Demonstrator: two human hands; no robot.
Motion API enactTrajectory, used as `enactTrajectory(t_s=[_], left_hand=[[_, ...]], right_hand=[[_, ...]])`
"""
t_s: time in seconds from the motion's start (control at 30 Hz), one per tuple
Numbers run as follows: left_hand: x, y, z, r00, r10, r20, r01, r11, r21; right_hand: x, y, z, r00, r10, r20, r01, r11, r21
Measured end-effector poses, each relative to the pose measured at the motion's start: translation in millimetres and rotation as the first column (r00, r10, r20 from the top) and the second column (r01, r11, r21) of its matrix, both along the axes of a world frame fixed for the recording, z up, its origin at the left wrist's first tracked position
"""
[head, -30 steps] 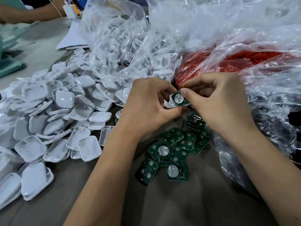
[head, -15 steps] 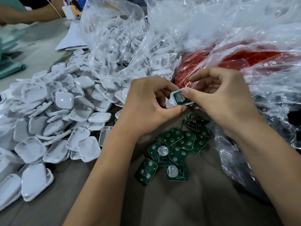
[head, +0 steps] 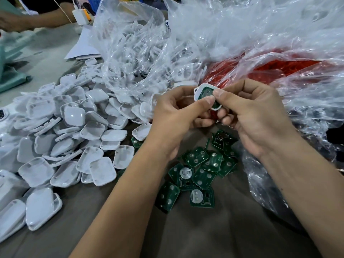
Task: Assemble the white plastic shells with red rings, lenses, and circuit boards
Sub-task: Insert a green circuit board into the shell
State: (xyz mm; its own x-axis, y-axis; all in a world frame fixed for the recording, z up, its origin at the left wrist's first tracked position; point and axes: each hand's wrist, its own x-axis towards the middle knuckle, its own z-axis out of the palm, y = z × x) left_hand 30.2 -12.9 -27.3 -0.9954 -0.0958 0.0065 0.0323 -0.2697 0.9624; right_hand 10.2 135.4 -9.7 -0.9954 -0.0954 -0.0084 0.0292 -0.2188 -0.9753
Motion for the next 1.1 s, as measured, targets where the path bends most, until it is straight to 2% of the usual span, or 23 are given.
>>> enactTrajectory(t_s=[0.07,0.27,0.53,0.7,0.8,0.97,1.03,1.1], left_hand=[[0.5,6.9,-0.1,1.0,-0.008,0.021,0.006,0.998,0.061],[0.5,10.0,1.6,0.998,0.015,0.055,-0.021,0.994,0.106],[1.1,14.5,3.8,0.994,0.025,0.103,-0.045,0.978,0.204],[-0.2,14.7,3.2,0.983,-0.022,0.184,-0.034,0.955,0.296],[-1.7,13.7,3.1,0.968,-0.068,0.242,-0.031,0.923,0.382],[-3.7,9.1,5.9,0.948,-0.216,0.234,0.028,0.789,0.614],[-3.0,7.6,7.2,0.954,-0.215,0.211,0.029,0.763,0.646],[-3.6,7.5,7.3,0.96,-0.159,0.231,-0.021,0.781,0.624]], right_hand=[[2.2,-2.6,0.1,1.0,-0.009,-0.018,0.009,1.0,-0.008],[6.0,-5.5,2.5,0.997,-0.054,-0.053,0.053,0.998,-0.013],[7.5,-6.8,2.8,0.998,-0.06,-0.025,0.06,0.998,-0.015],[7.0,-4.7,1.4,0.998,-0.033,-0.051,0.038,0.994,0.106],[8.2,-5.6,-0.3,0.998,-0.007,-0.07,0.015,0.993,0.116],[8.8,-2.7,3.9,0.977,-0.042,-0.208,0.075,0.986,0.15],[7.2,1.9,4.7,0.941,-0.091,-0.327,0.175,0.955,0.238],[6.4,3.6,5.2,0.885,-0.052,-0.463,0.246,0.897,0.368]])
